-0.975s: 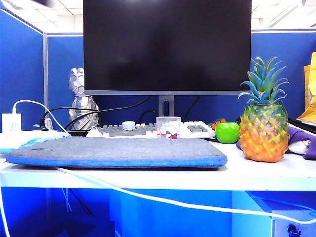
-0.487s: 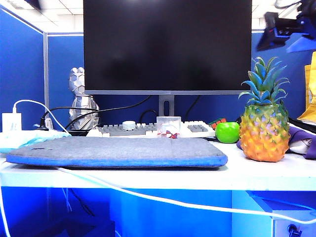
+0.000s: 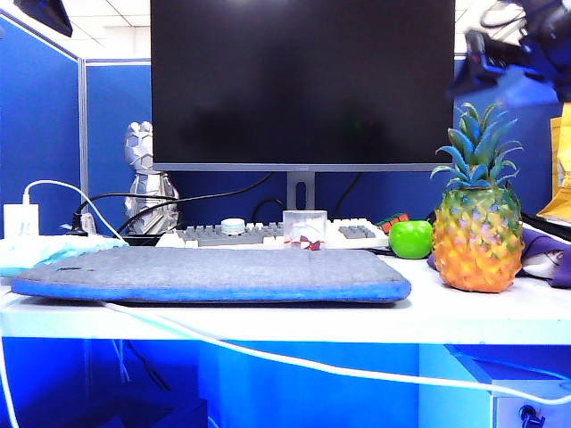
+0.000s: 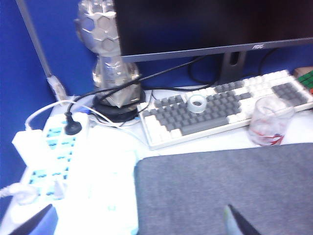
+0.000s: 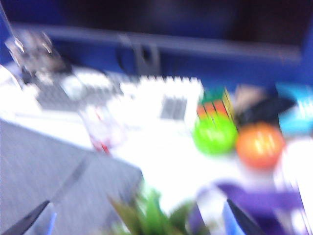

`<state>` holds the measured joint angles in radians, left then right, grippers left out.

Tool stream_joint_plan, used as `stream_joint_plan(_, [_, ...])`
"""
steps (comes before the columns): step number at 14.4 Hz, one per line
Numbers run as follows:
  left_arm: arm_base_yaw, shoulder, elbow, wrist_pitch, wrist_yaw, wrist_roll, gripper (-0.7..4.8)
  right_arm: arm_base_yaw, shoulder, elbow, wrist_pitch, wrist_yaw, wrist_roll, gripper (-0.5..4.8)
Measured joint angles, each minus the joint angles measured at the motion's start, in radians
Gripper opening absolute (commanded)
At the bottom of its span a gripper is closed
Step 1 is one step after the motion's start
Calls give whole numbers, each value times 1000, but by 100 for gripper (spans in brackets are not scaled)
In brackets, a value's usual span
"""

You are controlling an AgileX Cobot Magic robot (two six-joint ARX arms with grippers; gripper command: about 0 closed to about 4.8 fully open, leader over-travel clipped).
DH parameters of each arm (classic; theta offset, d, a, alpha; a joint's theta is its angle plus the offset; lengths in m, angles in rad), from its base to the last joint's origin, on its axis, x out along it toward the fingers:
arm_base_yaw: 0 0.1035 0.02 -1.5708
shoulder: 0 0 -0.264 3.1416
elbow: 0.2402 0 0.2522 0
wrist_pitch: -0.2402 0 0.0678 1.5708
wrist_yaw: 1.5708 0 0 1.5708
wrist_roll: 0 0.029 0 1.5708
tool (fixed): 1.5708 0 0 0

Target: Pick up the pineapple and place it above the gray bag.

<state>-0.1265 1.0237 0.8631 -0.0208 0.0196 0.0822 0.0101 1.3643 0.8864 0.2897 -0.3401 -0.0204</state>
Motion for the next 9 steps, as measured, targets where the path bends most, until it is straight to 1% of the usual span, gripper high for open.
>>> stream_joint_plan(2, [0, 6, 0, 0, 10, -11, 479, 8, 0, 0, -94, 0, -35, 479])
stream_joint_plan(3, [0, 6, 0, 0, 27, -28, 479, 9, 0, 0, -113, 0, -45, 479])
stream_joint_plan(6, [0, 6, 0, 0, 57, -58, 479, 7, 5, 0, -130, 3, -64, 479])
stream_joint_plan(9, [0, 6, 0, 0, 85, -77, 479, 7, 77, 0, -136, -2, -64, 479])
